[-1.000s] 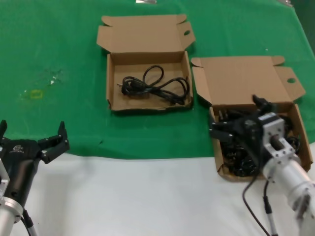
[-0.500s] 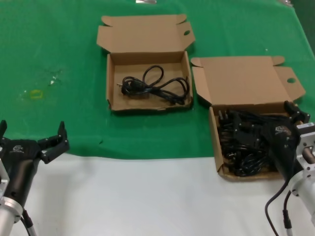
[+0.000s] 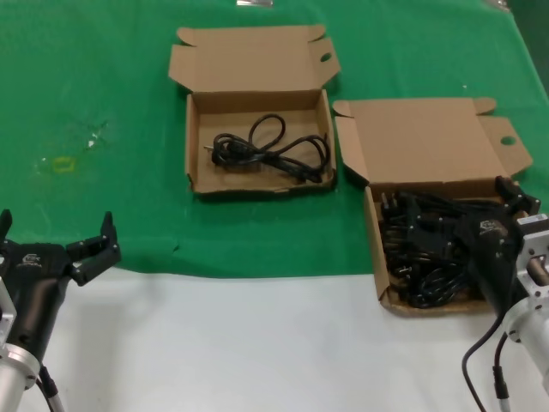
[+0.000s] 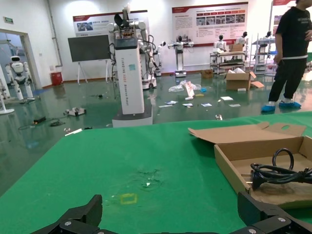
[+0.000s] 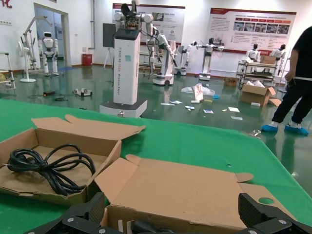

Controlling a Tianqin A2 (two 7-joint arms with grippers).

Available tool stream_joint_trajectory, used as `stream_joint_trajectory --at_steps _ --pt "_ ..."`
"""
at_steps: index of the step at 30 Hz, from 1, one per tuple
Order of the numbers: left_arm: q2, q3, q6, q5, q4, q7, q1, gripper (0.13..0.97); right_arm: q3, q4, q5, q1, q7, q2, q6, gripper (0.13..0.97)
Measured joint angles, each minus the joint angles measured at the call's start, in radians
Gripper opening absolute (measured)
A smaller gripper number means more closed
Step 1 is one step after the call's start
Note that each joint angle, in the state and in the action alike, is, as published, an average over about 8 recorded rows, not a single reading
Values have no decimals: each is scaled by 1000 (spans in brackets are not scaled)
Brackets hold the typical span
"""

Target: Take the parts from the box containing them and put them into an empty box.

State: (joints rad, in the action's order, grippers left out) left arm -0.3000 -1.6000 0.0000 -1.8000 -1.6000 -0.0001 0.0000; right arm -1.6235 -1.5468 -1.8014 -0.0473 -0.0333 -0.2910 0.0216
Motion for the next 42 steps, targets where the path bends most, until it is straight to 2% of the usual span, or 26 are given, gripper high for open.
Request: stream_joint_trajectory --at_steps 42 --pt "0 0 0 0 0 0 0 966 0 0 0 0 0 0 0 966"
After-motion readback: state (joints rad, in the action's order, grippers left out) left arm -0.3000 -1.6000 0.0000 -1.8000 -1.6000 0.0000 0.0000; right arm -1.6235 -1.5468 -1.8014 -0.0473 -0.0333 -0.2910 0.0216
